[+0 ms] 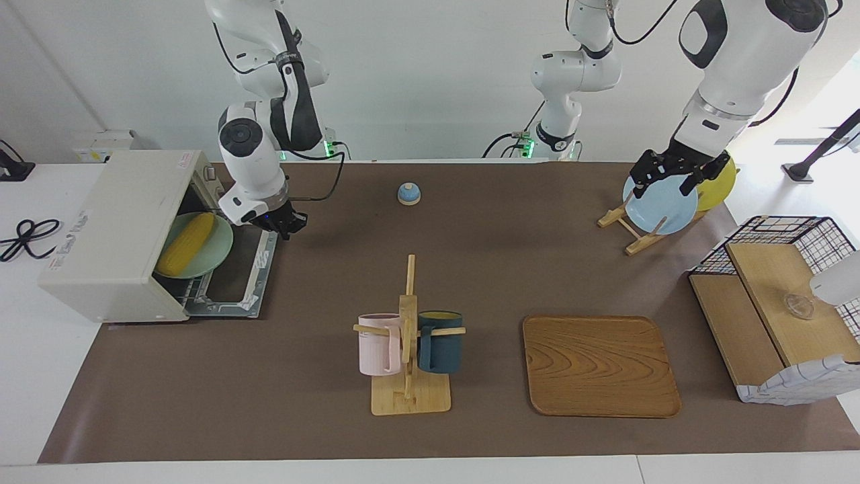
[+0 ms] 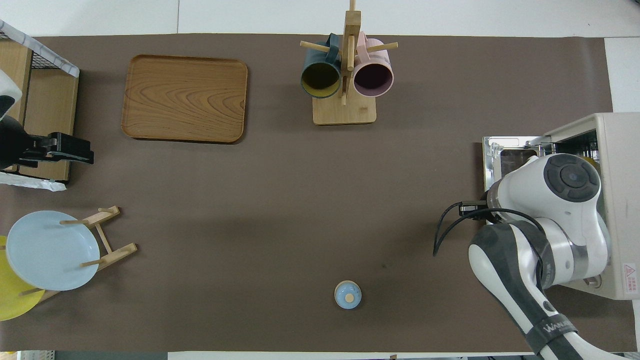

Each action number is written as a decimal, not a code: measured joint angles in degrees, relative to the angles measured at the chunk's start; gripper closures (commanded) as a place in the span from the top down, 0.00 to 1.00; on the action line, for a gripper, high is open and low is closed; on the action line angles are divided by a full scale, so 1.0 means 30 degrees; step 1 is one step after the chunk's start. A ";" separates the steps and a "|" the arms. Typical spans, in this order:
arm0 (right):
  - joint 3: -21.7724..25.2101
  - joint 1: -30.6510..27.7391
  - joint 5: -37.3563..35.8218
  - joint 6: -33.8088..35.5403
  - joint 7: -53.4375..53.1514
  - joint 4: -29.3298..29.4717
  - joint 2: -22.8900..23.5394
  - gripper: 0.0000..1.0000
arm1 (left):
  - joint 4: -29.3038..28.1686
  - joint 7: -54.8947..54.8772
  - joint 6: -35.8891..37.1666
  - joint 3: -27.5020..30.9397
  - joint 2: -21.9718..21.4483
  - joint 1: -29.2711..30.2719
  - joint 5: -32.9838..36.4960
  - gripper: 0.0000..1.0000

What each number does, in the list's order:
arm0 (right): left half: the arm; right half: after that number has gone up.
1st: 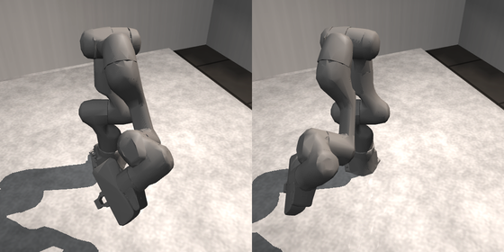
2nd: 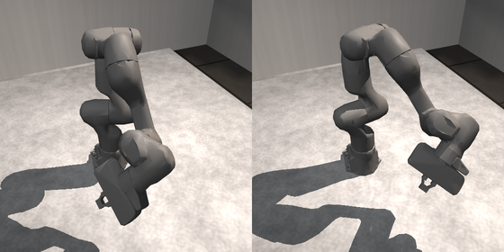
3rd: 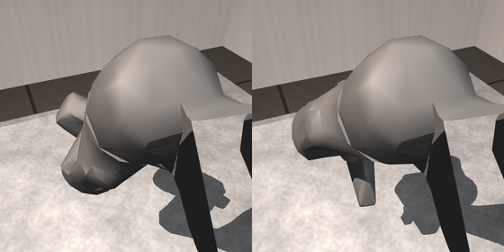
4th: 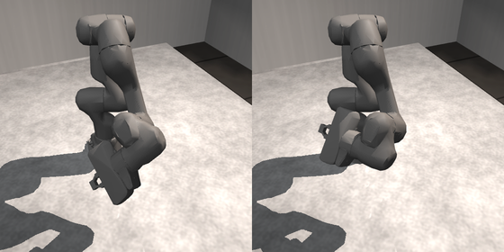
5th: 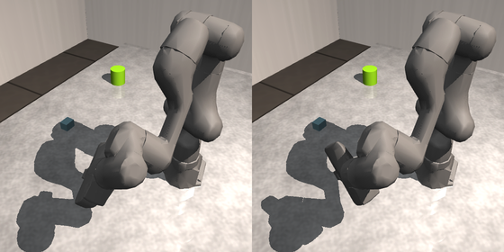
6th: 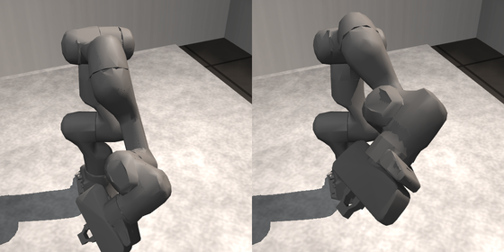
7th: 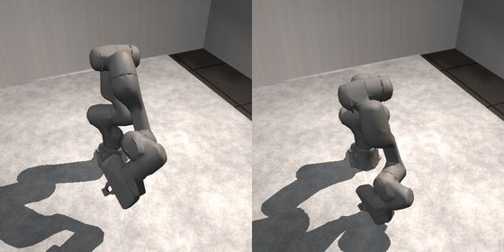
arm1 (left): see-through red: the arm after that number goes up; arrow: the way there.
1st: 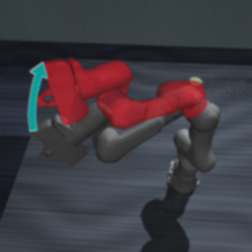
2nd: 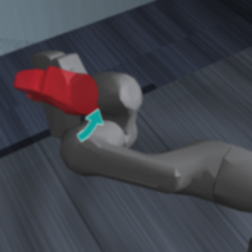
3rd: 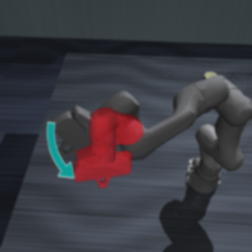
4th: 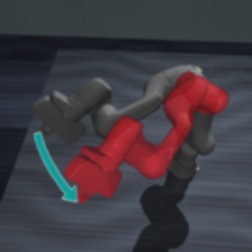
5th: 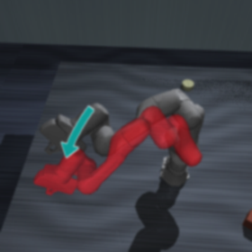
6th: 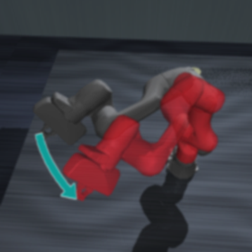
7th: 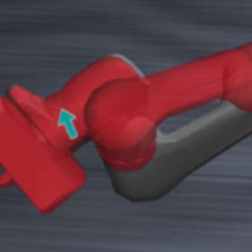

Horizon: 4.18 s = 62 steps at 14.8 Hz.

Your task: Put corn in oven

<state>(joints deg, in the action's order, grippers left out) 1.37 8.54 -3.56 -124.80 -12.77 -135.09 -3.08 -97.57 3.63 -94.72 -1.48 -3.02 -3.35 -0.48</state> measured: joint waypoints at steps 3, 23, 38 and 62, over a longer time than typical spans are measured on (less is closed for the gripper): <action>0.0065 -0.0049 0.0001 -0.1348 -0.0051 -0.0845 0.0322 0.00 | 0.0000 0.0000 0.0009 0.0004 0.0000 0.0012 0.0000 1.00; -0.0218 -0.1490 -0.0650 -0.0529 0.2202 -0.0919 0.0320 0.00 | 0.0000 0.0001 0.0010 0.0039 0.0000 0.0043 0.0000 1.00; 0.0051 -0.4334 -0.3090 0.6653 0.7090 0.4970 -0.1006 0.13 | 0.0000 0.0010 -0.0609 0.0114 0.0002 0.0059 0.0000 1.00; -0.0106 -0.2076 -0.0037 1.3203 0.7774 1.4330 0.1441 1.00 | -0.0002 0.0010 -0.1179 0.0126 0.0564 0.0064 -0.0037 1.00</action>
<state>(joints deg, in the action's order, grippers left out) 1.05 2.31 -3.67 -85.19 10.55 -92.11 1.24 -97.58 3.66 -98.26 -1.11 -1.32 -3.16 -0.60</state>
